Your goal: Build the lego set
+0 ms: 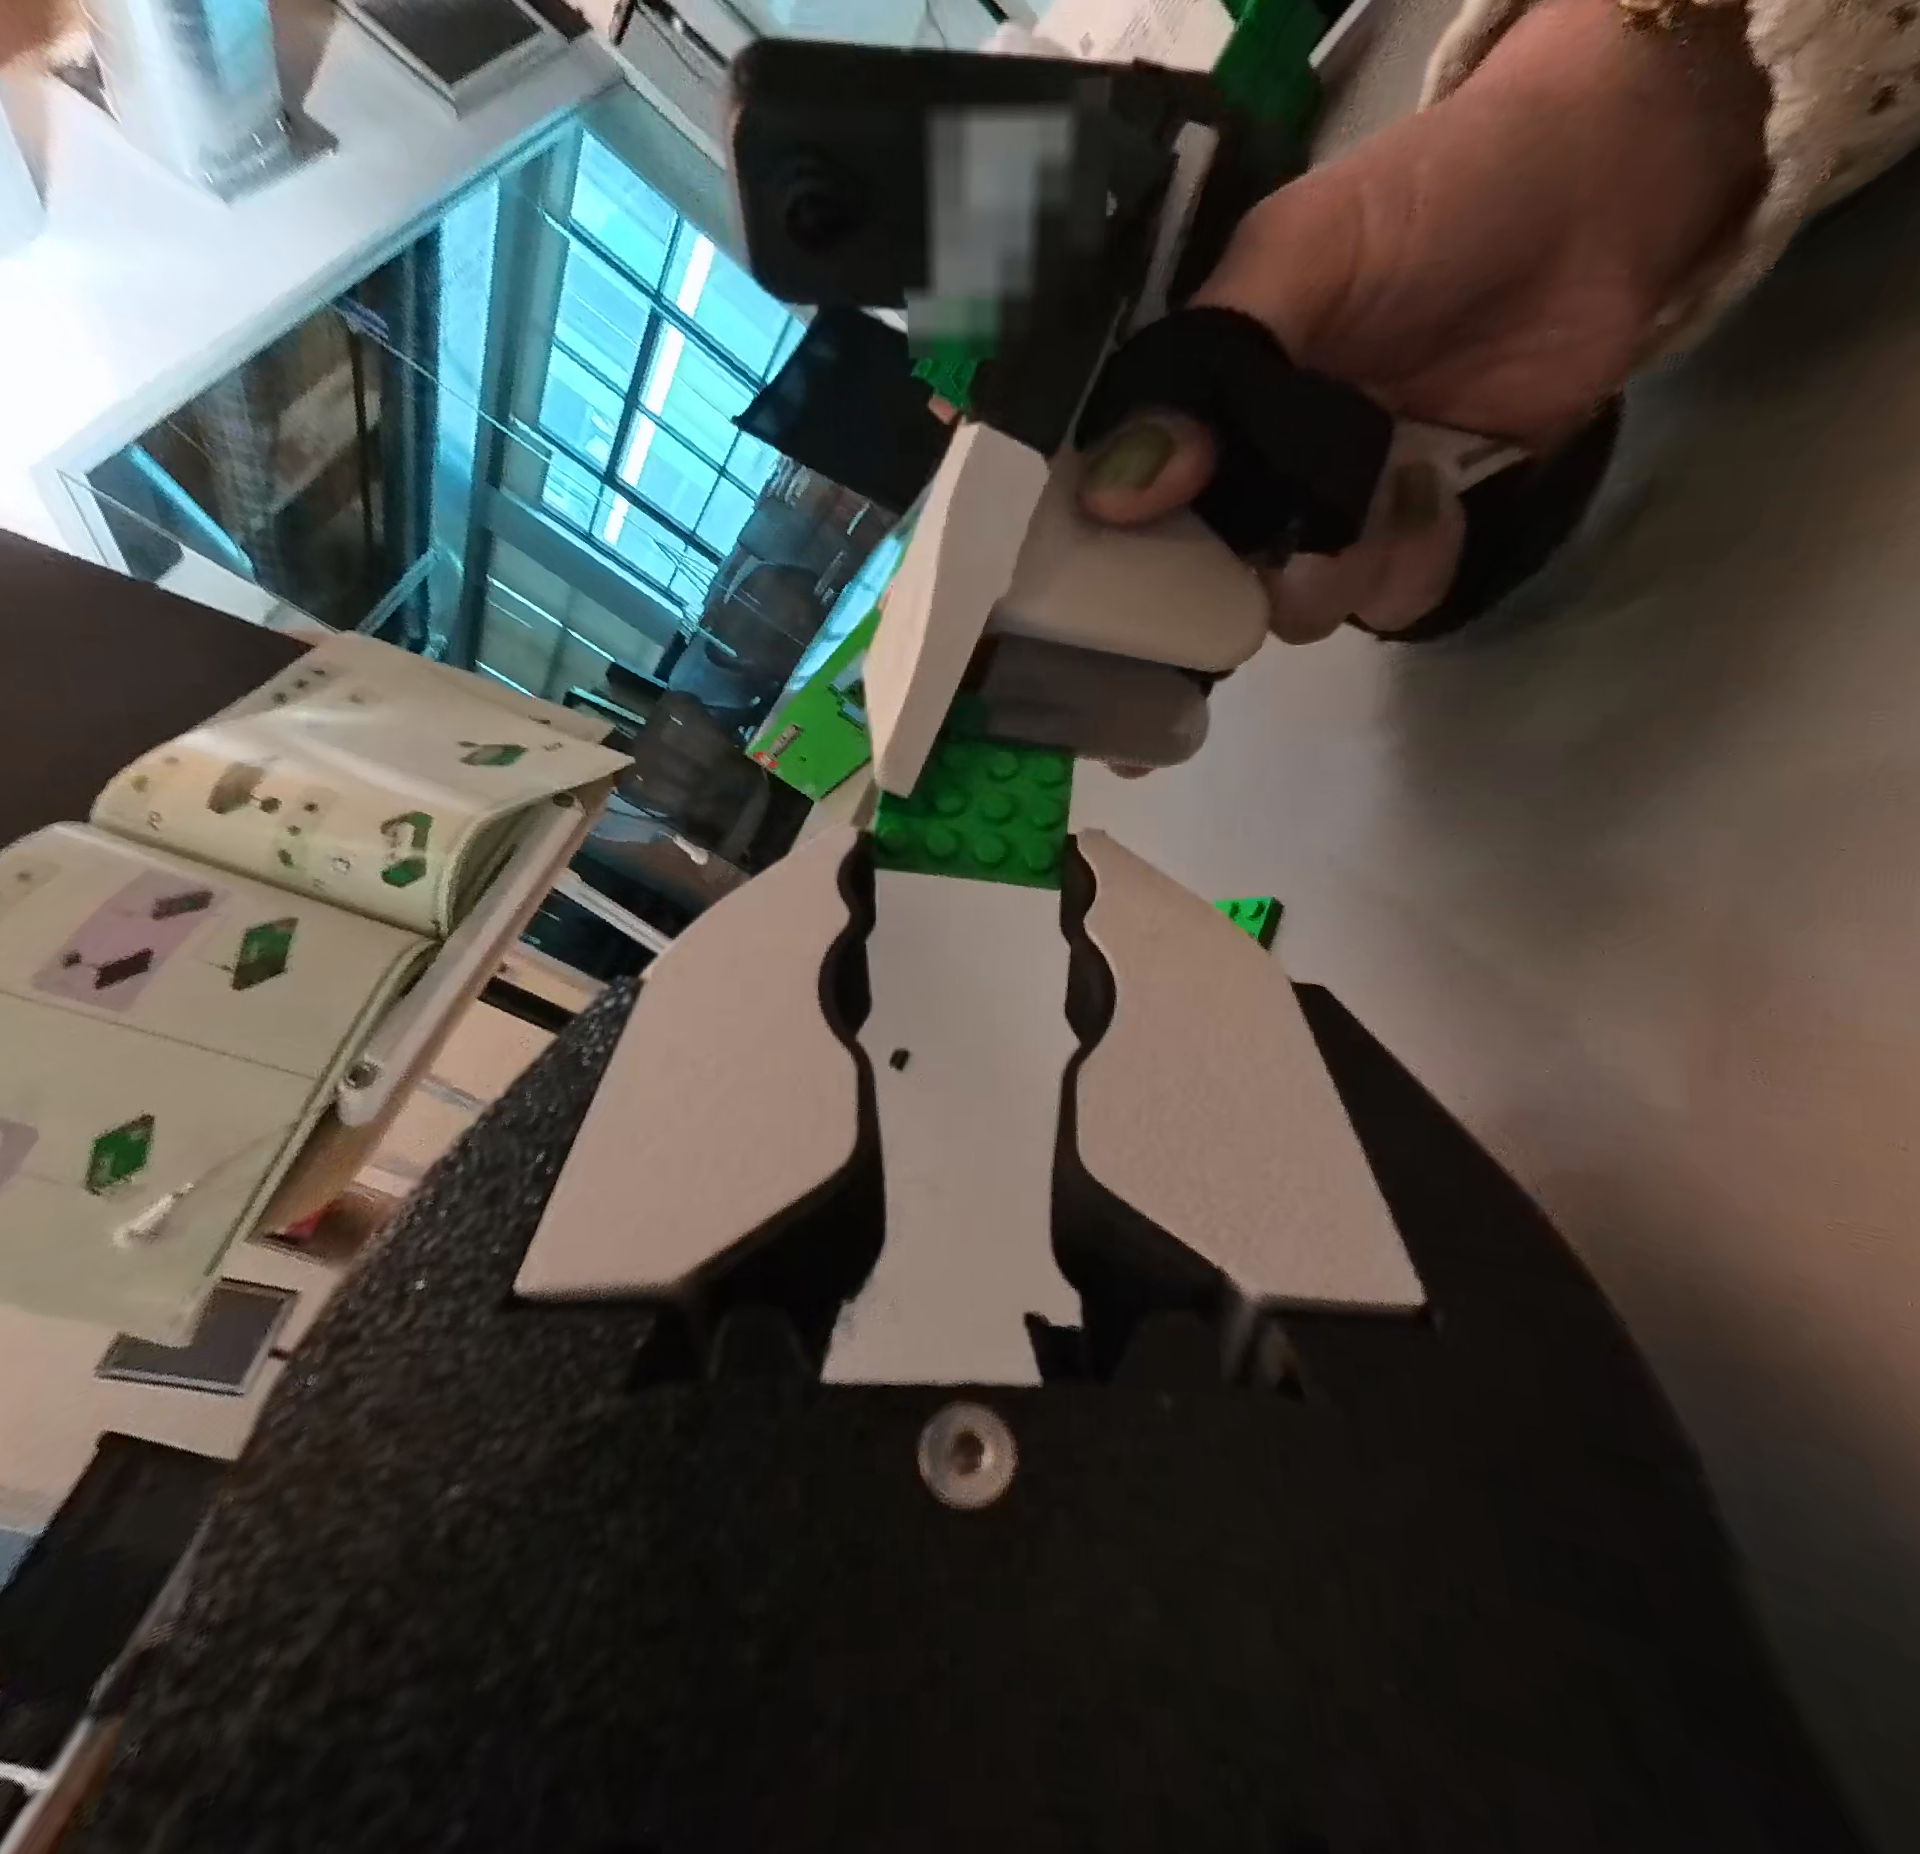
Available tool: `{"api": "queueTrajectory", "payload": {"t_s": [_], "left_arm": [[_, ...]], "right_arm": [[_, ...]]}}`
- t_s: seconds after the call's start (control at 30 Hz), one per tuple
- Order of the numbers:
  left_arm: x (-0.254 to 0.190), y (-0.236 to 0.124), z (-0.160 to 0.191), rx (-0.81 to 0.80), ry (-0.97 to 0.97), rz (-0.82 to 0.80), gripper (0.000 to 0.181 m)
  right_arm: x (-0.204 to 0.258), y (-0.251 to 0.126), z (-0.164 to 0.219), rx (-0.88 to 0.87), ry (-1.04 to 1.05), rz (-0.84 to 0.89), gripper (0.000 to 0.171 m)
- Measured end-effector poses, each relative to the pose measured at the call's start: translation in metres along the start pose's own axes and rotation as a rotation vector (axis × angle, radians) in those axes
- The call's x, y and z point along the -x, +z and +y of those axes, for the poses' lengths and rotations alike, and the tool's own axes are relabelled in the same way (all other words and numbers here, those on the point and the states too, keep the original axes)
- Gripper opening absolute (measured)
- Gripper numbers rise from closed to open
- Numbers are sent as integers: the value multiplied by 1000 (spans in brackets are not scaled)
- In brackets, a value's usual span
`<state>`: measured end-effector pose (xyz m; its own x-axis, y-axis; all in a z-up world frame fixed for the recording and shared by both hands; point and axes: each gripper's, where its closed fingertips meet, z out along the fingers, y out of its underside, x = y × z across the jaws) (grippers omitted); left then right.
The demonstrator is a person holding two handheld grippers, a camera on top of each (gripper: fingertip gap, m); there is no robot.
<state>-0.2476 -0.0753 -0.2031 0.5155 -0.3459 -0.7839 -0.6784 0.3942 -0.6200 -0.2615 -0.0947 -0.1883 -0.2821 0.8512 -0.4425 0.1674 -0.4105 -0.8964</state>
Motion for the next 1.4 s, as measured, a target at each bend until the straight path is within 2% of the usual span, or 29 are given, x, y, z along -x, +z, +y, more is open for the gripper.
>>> {"api": "queueTrajectory", "payload": {"t_s": [0.43,0.67,0.8,0.93,1.17,1.33,1.4], "left_arm": [[1,2,9,55,-204,32,35],[-9,-2,10,18,-289,164,35],[-17,-4,7,8,-214,184,34],[-19,-4,8,23,-217,184,34],[-20,-2,17,90,-215,172,34],[-6,-2,13,59,-206,61,34],[-4,-2,13,62,-185,39,39]], "right_arm": [[-13,3,-4,-188,239,62,7],[-16,2,7,-37,406,-70,7],[-11,-3,14,94,322,-92,7],[-12,-4,16,130,265,-61,7],[-23,-3,18,64,425,-54,7],[-26,-5,5,-57,551,-77,7],[-23,-5,2,-87,618,-121,7]]}}
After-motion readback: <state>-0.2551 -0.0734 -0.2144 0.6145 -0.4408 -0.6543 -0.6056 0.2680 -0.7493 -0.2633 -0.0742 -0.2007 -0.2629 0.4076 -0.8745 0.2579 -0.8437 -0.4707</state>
